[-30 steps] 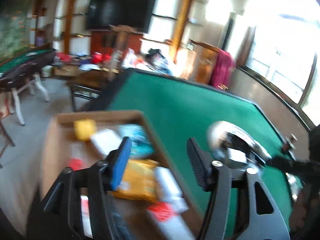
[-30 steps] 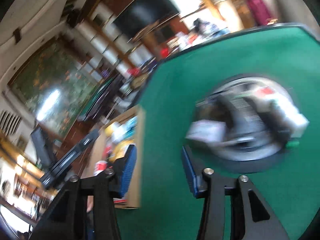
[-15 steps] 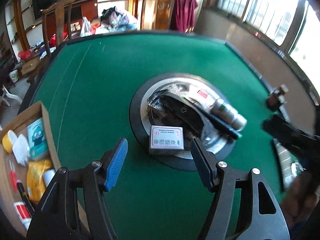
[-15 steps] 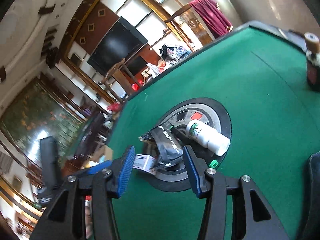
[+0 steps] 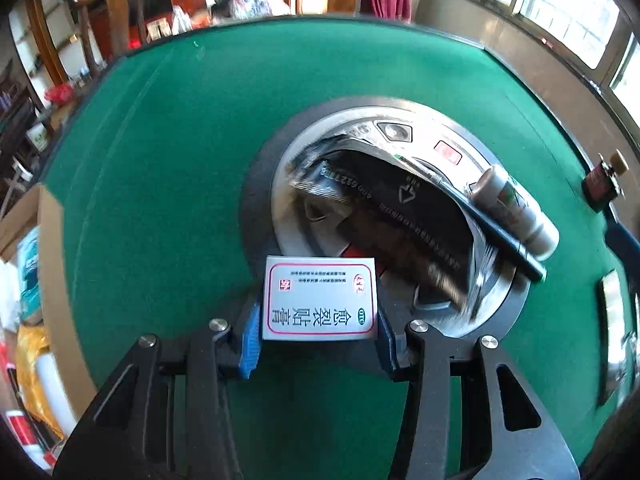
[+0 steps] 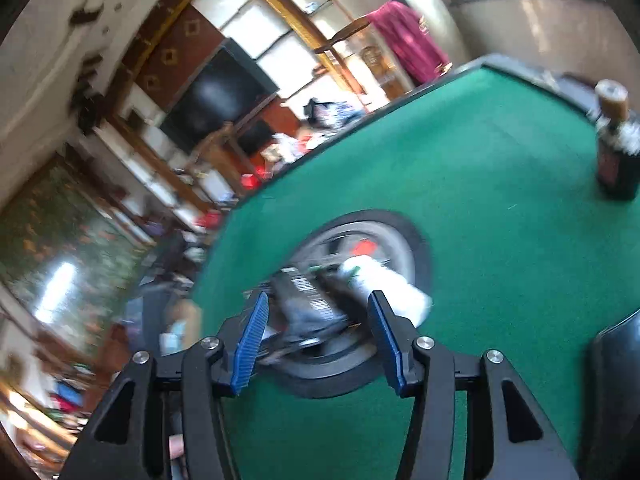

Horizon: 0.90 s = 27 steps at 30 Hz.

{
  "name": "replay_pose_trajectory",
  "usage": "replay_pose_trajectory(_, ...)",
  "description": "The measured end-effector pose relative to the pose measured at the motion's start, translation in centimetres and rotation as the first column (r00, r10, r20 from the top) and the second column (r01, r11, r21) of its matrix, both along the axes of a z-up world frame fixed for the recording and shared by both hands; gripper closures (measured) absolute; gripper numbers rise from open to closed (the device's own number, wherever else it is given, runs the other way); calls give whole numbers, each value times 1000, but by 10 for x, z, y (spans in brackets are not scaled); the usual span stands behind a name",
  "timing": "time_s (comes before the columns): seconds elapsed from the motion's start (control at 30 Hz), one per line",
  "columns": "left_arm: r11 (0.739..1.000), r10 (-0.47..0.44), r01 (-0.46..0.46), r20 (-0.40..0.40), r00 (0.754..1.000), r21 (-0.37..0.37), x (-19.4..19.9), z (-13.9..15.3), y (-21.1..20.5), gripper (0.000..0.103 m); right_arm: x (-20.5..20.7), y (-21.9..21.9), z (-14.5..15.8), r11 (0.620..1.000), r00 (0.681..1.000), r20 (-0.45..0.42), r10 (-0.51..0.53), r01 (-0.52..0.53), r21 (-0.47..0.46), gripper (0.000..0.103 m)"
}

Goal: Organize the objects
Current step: 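Grasp the white medicine box with the left gripper while the right gripper grasps the white spray bottle, then carry the medicine box and spray bottle into the tray and open both grippers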

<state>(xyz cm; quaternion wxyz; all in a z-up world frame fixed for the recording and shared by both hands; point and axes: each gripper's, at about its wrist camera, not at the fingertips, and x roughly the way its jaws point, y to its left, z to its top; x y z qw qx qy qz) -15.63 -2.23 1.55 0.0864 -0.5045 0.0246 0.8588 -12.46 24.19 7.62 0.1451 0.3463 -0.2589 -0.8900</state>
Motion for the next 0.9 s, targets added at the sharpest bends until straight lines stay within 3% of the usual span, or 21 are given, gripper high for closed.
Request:
replay_pose_trajectory(0.17,999,29,-28,-28,999,41,34,3,-20,57,-23,-17,-7,975,999,16,38,-41,219,57)
replay_pose_trajectory(0.33,998,32,-30,-30,999,53,39,-4,-25,57,-49,-33,-18,937,996,44,74,-85,340,57)
replay_pose_trajectory(0.47,999,30,-28,-49,998,39,41,-6,-24,57,-65,-38,-33,926,991,76,108,-128,355,65)
replay_pose_trajectory(0.7,1000,19,-19,-89,996,-6,44,-10,-19,57,-66,-53,-55,885,988,104,118,-152,441,69)
replay_pose_trajectory(0.9,999,29,-27,-109,994,26,45,-6,-27,57,-57,-43,-53,905,993,112,48,-90,416,69)
